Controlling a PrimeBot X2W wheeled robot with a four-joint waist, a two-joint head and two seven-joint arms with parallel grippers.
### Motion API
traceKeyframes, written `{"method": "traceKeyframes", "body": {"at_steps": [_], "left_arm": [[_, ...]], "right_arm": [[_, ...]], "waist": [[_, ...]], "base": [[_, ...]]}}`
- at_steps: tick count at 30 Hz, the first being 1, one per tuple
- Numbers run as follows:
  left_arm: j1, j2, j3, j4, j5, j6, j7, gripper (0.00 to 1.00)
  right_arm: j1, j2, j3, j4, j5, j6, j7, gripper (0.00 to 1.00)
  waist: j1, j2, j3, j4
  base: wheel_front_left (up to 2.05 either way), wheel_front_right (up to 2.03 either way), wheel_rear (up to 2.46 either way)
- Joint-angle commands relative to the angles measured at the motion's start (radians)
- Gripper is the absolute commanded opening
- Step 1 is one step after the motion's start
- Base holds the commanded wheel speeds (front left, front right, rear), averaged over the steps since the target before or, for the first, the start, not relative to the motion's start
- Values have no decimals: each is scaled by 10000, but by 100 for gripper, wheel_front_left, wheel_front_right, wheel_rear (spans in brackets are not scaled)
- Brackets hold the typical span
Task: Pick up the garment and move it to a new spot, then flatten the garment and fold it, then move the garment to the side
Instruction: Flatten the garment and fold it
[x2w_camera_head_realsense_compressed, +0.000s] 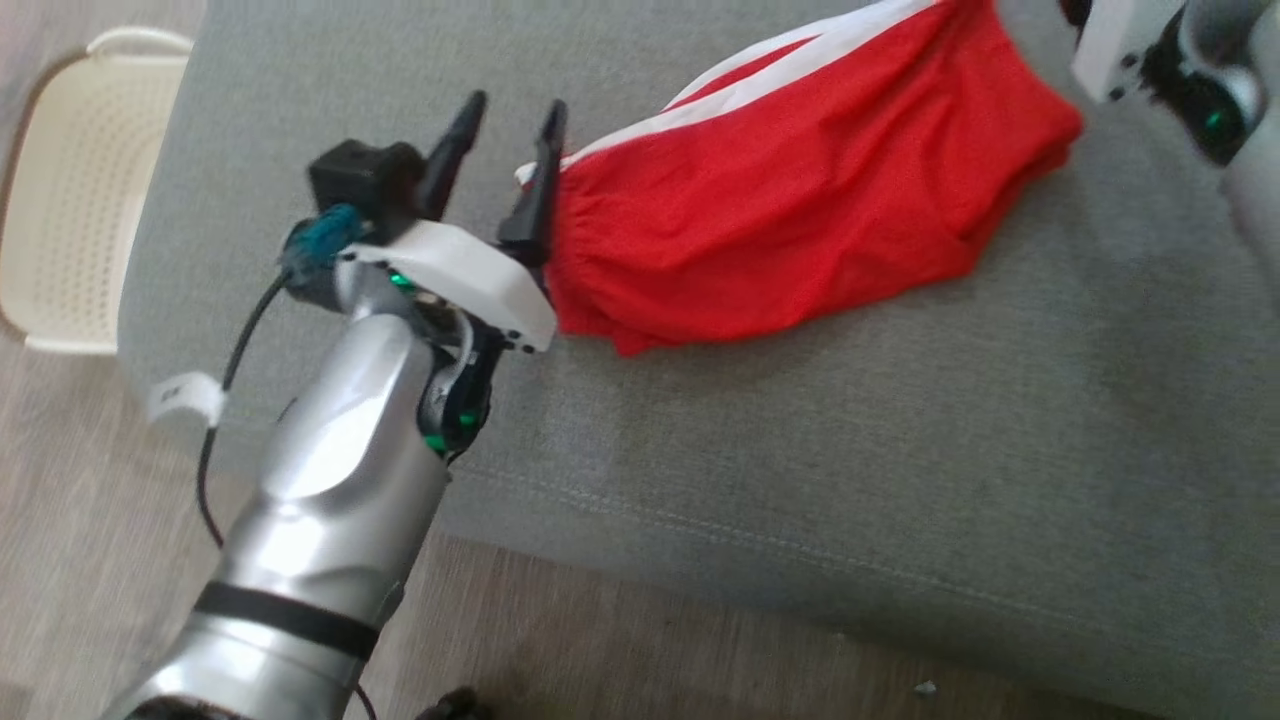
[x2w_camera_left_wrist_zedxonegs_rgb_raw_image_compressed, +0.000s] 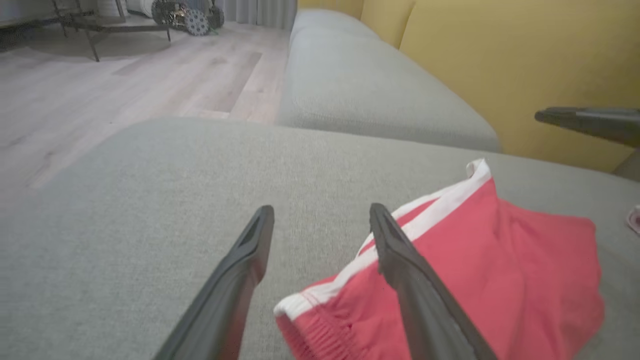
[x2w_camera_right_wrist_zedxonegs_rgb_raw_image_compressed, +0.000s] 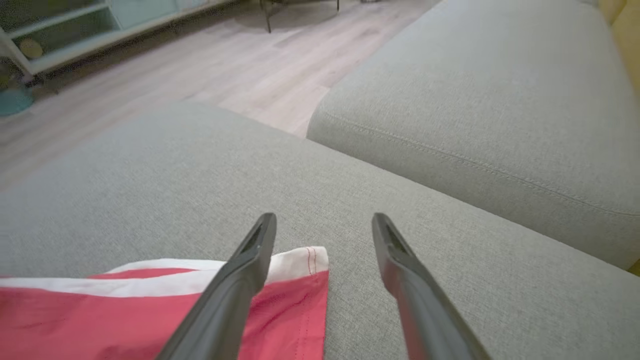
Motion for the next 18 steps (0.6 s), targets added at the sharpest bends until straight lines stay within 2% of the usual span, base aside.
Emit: {"method": "traceKeyframes", "body": {"at_steps": [1, 2, 7, 12, 18], "left_arm": [[200, 380, 662, -568, 109, 144, -118, 100], [200, 380, 662, -568, 109, 144, -118, 100], [1232, 366, 1873, -1856, 380, 409, -119, 100], [2330, 242, 2689, -3010, 808, 339, -119, 100], [3623, 85, 3472, -3975, 1204, 255, -119, 100]], "right_arm": [[439, 202, -145, -215, 190, 62, -457, 100], [439, 202, -145, -215, 190, 62, -457, 100], [1287, 444, -563, -585, 629, 62, -1854, 100], [2196, 648, -858, -1007, 721, 62, -3058, 100], [3352, 893, -1729, -1618, 214, 62, -3572, 100]], "waist": [[-1, 0, -411, -274], [-1, 0, -411, -274], [-1, 0, -1026, -739], [-1, 0, -1556, -1191], [-1, 0, -2182, -1723]], "base": [[0, 0, 0], [0, 0, 0], [0, 0, 0], [0, 0, 0], [0, 0, 0]]}}
